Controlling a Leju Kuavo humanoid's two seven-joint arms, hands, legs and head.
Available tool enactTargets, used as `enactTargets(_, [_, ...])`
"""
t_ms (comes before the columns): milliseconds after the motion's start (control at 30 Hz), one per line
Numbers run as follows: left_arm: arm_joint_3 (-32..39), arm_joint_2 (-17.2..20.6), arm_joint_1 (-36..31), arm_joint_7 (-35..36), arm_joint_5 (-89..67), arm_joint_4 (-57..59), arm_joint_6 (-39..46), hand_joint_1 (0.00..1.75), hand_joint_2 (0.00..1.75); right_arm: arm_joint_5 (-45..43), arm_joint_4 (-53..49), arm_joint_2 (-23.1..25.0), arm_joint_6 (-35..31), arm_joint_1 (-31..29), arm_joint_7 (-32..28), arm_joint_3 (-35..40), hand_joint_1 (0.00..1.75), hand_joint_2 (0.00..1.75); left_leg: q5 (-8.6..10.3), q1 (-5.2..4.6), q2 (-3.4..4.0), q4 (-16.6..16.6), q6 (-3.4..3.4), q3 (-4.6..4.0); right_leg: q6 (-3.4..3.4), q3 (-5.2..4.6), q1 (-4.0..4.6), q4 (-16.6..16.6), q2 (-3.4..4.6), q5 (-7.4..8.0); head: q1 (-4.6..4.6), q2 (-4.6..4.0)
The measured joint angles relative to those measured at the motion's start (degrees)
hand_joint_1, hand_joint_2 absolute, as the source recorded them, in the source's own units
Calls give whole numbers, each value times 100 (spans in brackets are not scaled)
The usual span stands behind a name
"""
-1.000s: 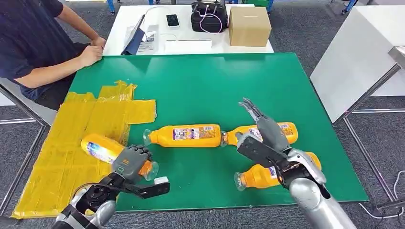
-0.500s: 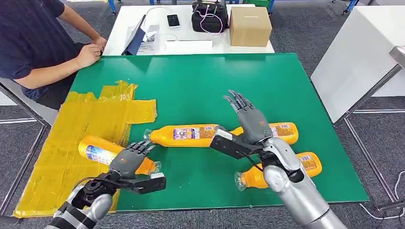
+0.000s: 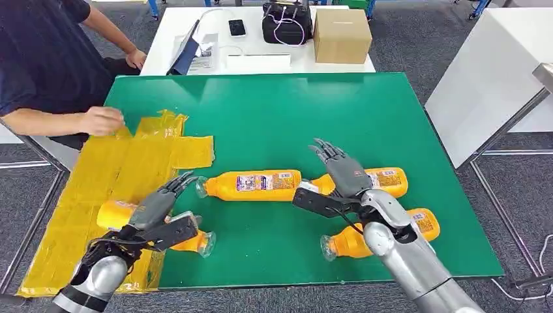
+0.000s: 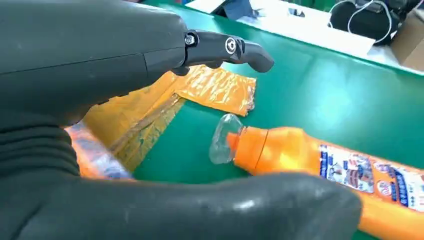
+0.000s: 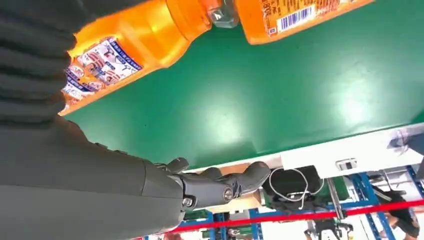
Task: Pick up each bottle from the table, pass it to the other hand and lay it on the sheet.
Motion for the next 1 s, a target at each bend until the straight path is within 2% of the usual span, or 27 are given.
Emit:
enactTargets(333, [857,-279,323,-566,1301,-1030,49,0,0,96,706,37,166,-366,-63,286,0,175,1,0,3,0,0,-2,0,-1,0,0,2,0,0,0])
enactTargets(633, [1349,-752,528,-1019,3716,-1434,-705,0,0,2,1463,445,348,-1064,-190,842,0,175,1,1,6,0,0,-2,0,-4,1,2,3,0,2,0])
enactTargets(867, [1388,-782,527,-1026,3857,-1465,-769,0,0,-44,1643,550,354,-1190,-199,933,0,175,1,1,7,0,-1,-1,0,-5,1,2,3,1,0,0])
enactTargets(933, [1434,-866,526,-1030,4003,-1539,-848,0,0,-98,2143,909,352,-1482,-205,1176,0,175,4,2,-1,0,0,-2,0,-4,1,4,-2,0,0,0])
enactTargets(1000, [1432,-881,522,-1030,4023,-1544,-880,0,0,-138,2313,1017,346,-1561,-205,1224,0,175,4,1,3,0,0,-2,-1,-5,0,4,-1,0,2,0])
